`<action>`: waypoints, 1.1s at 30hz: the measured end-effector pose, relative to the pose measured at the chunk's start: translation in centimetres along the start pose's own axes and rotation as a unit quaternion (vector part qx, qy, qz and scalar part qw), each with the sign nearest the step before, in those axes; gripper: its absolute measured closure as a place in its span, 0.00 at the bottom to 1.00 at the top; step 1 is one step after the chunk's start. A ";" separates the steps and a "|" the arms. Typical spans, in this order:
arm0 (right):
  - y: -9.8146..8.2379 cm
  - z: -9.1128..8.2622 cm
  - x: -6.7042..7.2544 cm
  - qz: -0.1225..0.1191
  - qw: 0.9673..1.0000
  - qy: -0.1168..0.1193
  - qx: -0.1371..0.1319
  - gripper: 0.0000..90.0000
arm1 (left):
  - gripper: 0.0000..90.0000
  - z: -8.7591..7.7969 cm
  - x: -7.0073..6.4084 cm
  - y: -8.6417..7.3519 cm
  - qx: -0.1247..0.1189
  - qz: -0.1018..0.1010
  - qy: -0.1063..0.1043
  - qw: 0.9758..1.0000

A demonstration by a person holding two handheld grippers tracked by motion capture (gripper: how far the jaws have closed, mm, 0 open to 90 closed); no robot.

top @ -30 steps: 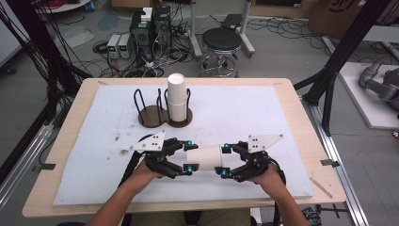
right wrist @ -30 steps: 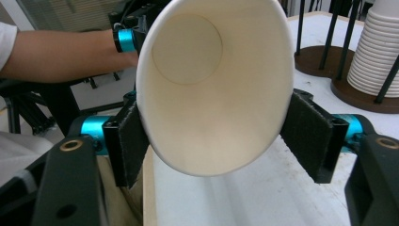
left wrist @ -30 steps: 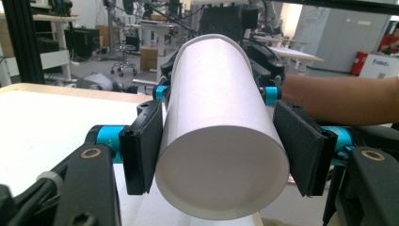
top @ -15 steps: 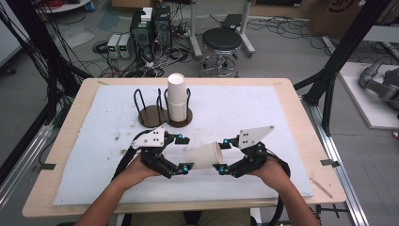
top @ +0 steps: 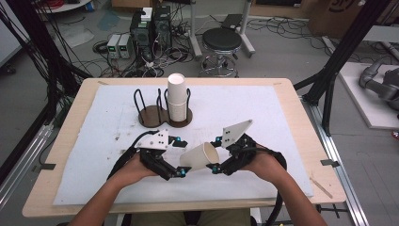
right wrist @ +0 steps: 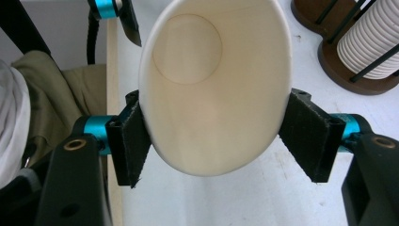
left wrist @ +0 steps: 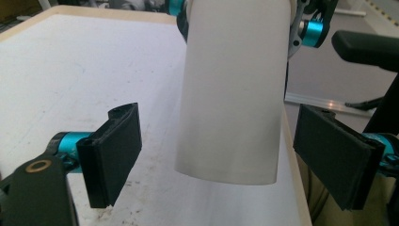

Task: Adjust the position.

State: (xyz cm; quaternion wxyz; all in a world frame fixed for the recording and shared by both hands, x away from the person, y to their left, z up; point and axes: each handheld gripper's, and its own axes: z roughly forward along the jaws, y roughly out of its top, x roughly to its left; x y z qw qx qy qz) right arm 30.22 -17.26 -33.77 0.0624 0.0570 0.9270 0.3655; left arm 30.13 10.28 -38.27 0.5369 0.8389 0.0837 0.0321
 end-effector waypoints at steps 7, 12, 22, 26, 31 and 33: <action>0.3 0.6 0.2 -0.012 0.999 -0.003 0.034 0.34 | 0.20 0.6 0.0 -0.2 0.028 0.004 -0.012 1.000; 0.6 0.8 0.4 -0.020 0.999 -0.002 0.047 0.34 | 0.21 1.0 -0.1 -0.3 0.042 0.004 -0.020 0.999; 1.5 1.5 0.7 -0.041 0.996 -0.002 0.077 0.33 | 0.28 2.3 -0.2 0.1 0.071 0.016 -0.044 0.996; 1.5 1.6 0.8 -0.045 0.995 0.003 0.085 0.33 | 0.33 2.5 -0.1 -0.1 0.077 0.013 -0.052 0.996; 1.6 1.8 0.9 -0.046 0.995 0.008 0.088 0.33 | 0.38 2.8 -0.1 -0.2 0.085 0.012 -0.056 0.995; 1.5 2.0 1.0 -0.047 0.995 0.009 0.092 0.33 | 0.38 2.9 -0.2 -0.2 0.091 0.013 -0.054 0.994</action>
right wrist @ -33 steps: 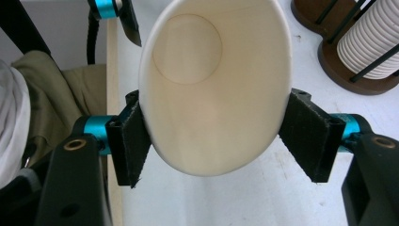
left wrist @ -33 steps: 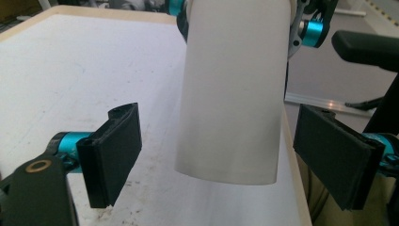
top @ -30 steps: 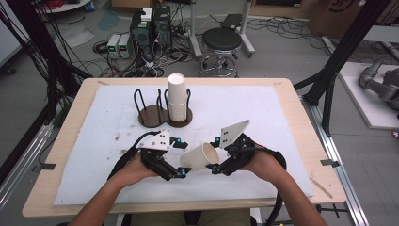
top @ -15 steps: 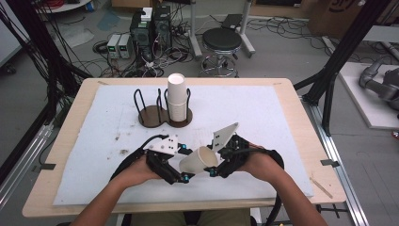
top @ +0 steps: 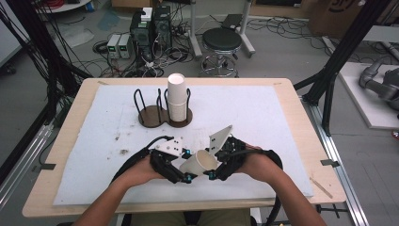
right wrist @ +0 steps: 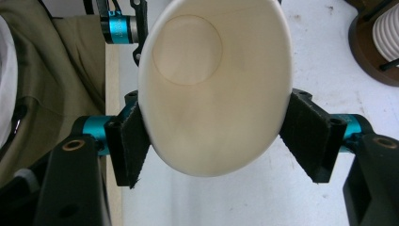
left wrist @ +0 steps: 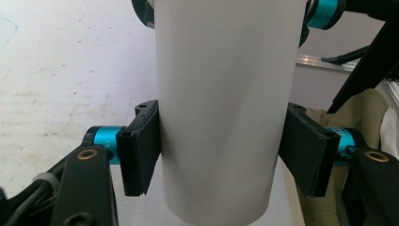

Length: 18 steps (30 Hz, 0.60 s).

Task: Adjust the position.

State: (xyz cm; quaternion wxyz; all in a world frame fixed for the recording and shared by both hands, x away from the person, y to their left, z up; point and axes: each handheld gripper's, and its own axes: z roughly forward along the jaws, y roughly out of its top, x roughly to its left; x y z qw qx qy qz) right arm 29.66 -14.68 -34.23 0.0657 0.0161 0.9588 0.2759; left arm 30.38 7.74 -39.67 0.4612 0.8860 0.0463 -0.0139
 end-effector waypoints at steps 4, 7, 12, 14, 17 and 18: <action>0.0 0.1 0.0 -0.004 1.000 0.002 0.006 0.33 | 0.39 0.2 0.0 0.0 0.003 0.000 -0.002 1.000; 0.0 0.1 0.0 -0.002 1.000 0.005 0.005 0.32 | 0.38 0.4 0.0 0.0 0.005 -0.001 -0.005 1.000; -0.3 0.0 -0.3 0.019 1.000 0.001 -0.009 0.26 | 0.37 0.3 0.2 -0.2 -0.012 -0.012 0.006 1.000; -0.6 -0.3 -0.4 0.038 0.998 -0.002 -0.040 0.22 | 0.36 0.1 0.3 -0.4 -0.019 -0.018 0.013 1.000; -0.9 -1.0 -0.5 0.055 0.994 -0.001 -0.090 0.21 | 0.36 -0.2 0.5 -1.0 -0.035 -0.027 0.027 0.999; -1.0 -1.3 -0.4 0.059 0.993 -0.004 -0.102 0.21 | 0.36 -0.4 0.6 -1.2 -0.041 -0.031 0.032 0.998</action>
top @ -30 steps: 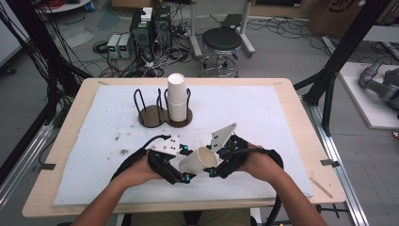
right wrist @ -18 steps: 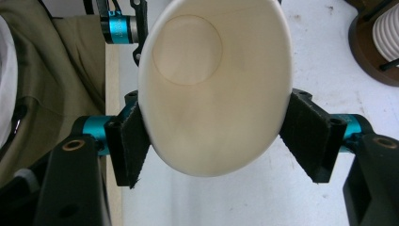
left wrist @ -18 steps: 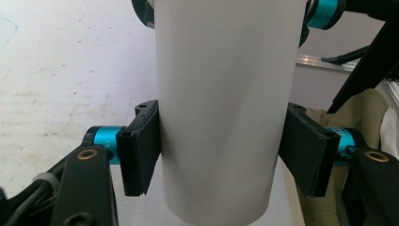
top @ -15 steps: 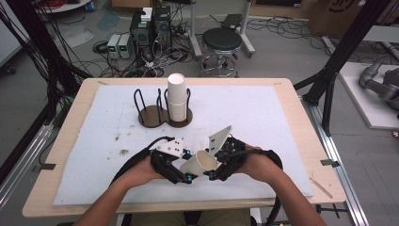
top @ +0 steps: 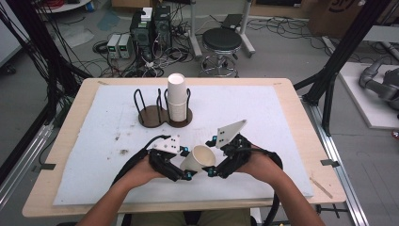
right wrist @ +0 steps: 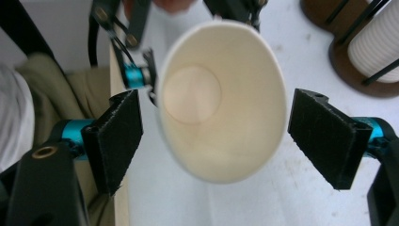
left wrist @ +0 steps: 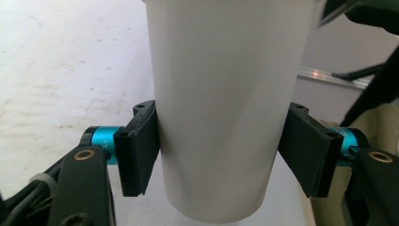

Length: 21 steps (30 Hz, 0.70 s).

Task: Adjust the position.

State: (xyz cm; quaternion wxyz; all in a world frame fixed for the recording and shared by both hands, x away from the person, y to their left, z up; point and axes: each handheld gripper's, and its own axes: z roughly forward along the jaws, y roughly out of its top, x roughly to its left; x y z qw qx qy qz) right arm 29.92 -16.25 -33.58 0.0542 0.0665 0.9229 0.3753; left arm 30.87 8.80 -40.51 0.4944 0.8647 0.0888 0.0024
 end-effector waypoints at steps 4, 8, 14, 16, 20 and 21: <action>-0.6 -1.3 -0.2 0.023 0.998 -0.023 -0.057 0.21 | 0.36 -0.9 0.5 -0.9 -0.035 -0.018 0.023 0.999; -1.9 -2.2 -0.5 0.052 0.993 -0.047 -0.098 0.21 | 0.35 -2.2 0.8 -1.8 -0.088 -0.028 0.034 0.995; -4.0 -2.6 -0.5 0.083 0.985 -0.078 -0.130 0.21 | 0.35 -4.1 1.3 -2.9 -0.144 -0.034 0.062 0.987; -4.7 -2.7 -0.5 0.095 0.982 -0.083 -0.139 0.21 | 0.35 -4.6 1.4 -3.2 -0.153 -0.037 0.068 0.985; -6.1 -2.6 -0.4 0.104 0.977 -0.109 -0.148 0.21 | 0.35 -5.4 1.4 -3.6 -0.170 -0.037 0.079 0.982; -6.5 -2.6 -0.4 0.104 0.977 -0.117 -0.148 0.21 | 0.35 -5.5 1.4 -3.7 -0.173 -0.037 0.081 0.981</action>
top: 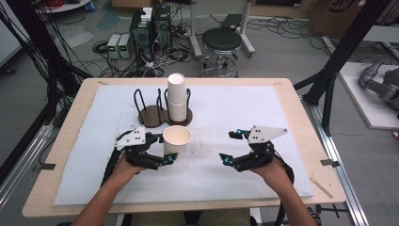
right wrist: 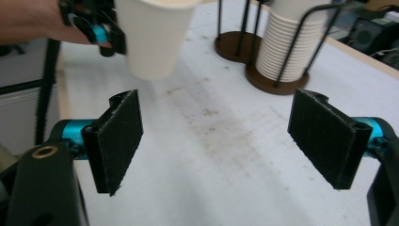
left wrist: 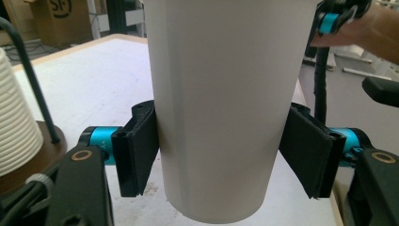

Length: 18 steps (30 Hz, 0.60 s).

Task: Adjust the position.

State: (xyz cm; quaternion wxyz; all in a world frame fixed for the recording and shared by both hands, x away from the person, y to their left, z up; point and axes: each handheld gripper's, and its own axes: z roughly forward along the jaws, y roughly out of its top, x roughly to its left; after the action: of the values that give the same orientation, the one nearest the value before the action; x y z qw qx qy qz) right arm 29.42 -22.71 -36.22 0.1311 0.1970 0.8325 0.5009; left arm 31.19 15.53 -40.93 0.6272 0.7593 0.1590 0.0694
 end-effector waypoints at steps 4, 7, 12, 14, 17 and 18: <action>-1.4 -0.4 -0.4 0.009 0.999 -0.032 -0.005 0.21 | 0.35 -0.5 0.0 -0.2 -0.016 -0.003 0.007 1.000; -2.4 -0.9 -0.8 0.012 0.998 -0.057 -0.004 0.21 | 0.35 -1.0 -0.2 -0.4 -0.027 -0.004 0.013 1.000; -4.4 -1.6 -1.2 0.033 0.996 -0.080 -0.004 0.21 | 0.35 -1.9 0.0 -1.1 -0.049 -0.005 0.028 0.998; -4.8 -1.8 -1.3 0.040 0.996 -0.084 -0.002 0.21 | 0.34 -2.2 0.2 -1.4 -0.055 -0.001 0.034 0.998; -5.0 -1.9 -1.5 0.040 0.995 -0.096 -0.003 0.21 | 0.34 -2.7 0.4 -1.6 -0.066 0.013 0.044 0.997; -5.0 -2.0 -1.6 0.040 0.994 -0.100 -0.005 0.21 | 0.34 -2.9 0.5 -1.6 -0.071 0.016 0.047 0.996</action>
State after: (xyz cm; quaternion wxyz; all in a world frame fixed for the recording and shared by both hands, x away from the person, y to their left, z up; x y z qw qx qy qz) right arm 29.07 -27.11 -39.73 0.1942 0.2785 0.8044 0.4876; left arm 30.49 18.63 -41.94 0.6704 0.7110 0.1704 0.1263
